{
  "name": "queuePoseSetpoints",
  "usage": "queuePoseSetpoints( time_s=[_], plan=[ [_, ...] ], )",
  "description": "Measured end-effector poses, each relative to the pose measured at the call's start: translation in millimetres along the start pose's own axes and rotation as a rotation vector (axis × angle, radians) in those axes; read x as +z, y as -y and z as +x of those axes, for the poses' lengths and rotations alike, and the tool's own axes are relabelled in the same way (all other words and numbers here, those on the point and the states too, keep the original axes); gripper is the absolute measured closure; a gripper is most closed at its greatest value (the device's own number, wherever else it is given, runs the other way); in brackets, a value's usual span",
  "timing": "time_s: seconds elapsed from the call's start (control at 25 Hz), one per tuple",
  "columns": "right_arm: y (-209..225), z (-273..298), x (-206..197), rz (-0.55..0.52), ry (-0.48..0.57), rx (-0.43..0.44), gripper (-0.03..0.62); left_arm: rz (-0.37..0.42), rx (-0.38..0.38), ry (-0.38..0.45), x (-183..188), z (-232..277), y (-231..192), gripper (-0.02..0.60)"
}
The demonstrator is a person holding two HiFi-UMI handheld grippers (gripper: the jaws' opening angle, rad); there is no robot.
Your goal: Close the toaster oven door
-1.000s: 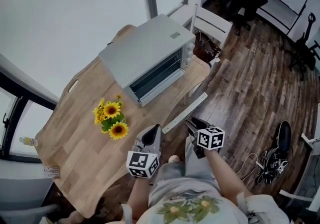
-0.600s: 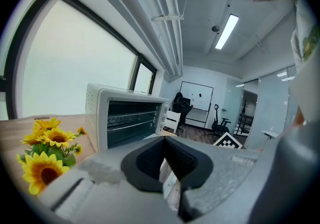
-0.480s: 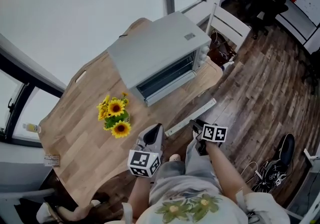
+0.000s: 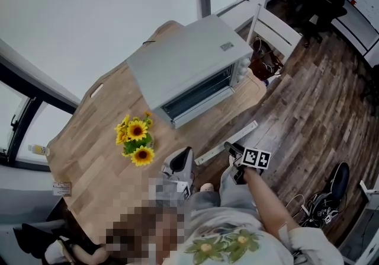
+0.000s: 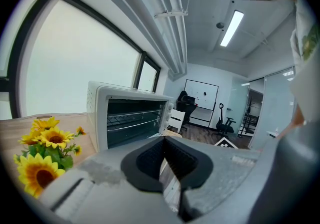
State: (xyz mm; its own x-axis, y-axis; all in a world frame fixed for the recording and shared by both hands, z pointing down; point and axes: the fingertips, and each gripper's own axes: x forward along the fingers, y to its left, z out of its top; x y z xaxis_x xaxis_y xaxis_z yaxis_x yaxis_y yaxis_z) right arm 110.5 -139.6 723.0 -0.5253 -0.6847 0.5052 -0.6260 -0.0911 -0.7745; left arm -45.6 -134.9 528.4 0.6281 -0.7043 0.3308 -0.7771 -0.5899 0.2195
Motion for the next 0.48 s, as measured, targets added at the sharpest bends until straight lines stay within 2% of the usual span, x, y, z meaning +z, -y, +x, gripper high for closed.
queuePoseSetpoints(
  time_s=[0.2,0.48],
  plan=[
    [-17,-7,5,-0.097,0.008,0.066,0.379,-0.007,0.011,0.007,3,4,-2,0.578],
    [-43,-13,2,-0.346,-0.021,0.13,0.269,-0.01,0.01,0.014,6,10,-2,0.578]
  ],
)
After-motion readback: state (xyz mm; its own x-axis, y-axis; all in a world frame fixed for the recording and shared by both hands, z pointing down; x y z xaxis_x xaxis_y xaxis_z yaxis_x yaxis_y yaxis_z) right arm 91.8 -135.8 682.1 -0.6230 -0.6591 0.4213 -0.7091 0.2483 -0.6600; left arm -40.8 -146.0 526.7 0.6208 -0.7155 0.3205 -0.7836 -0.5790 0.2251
